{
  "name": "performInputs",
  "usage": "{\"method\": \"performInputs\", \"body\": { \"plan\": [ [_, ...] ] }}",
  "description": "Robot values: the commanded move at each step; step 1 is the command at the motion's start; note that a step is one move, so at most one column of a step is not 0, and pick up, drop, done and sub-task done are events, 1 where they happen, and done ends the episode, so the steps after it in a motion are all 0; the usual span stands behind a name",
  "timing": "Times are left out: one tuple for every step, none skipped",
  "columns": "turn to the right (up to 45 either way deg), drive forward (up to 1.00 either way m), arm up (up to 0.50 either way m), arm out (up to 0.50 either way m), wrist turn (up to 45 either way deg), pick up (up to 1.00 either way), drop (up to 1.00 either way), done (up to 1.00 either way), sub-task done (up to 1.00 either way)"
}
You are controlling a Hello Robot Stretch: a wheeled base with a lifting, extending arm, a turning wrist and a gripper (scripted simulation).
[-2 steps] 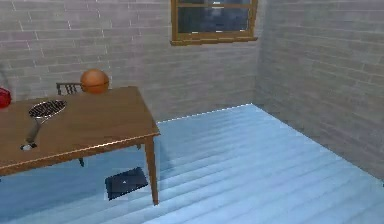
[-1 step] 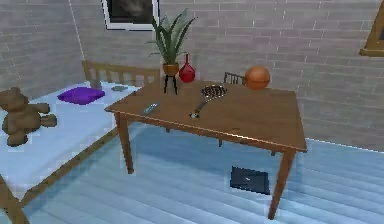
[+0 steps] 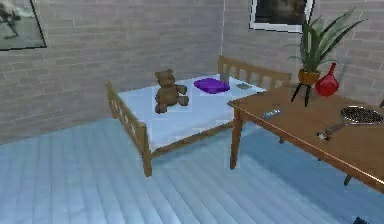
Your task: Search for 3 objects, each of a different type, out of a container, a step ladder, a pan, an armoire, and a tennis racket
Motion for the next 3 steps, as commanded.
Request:
{"method": "performInputs", "body": {
  "plan": [
    [0.0, 1.00, 0.00, 0.00, 0.0, 0.00, 0.00, 0.00, 0.00],
    [45.0, 0.00, 0.00, 0.00, 0.0, 0.00, 0.00, 0.00, 0.00],
    [30.0, 0.00, 0.00, 0.00, 0.0, 0.00, 0.00, 0.00, 0.00]
  ]
}}
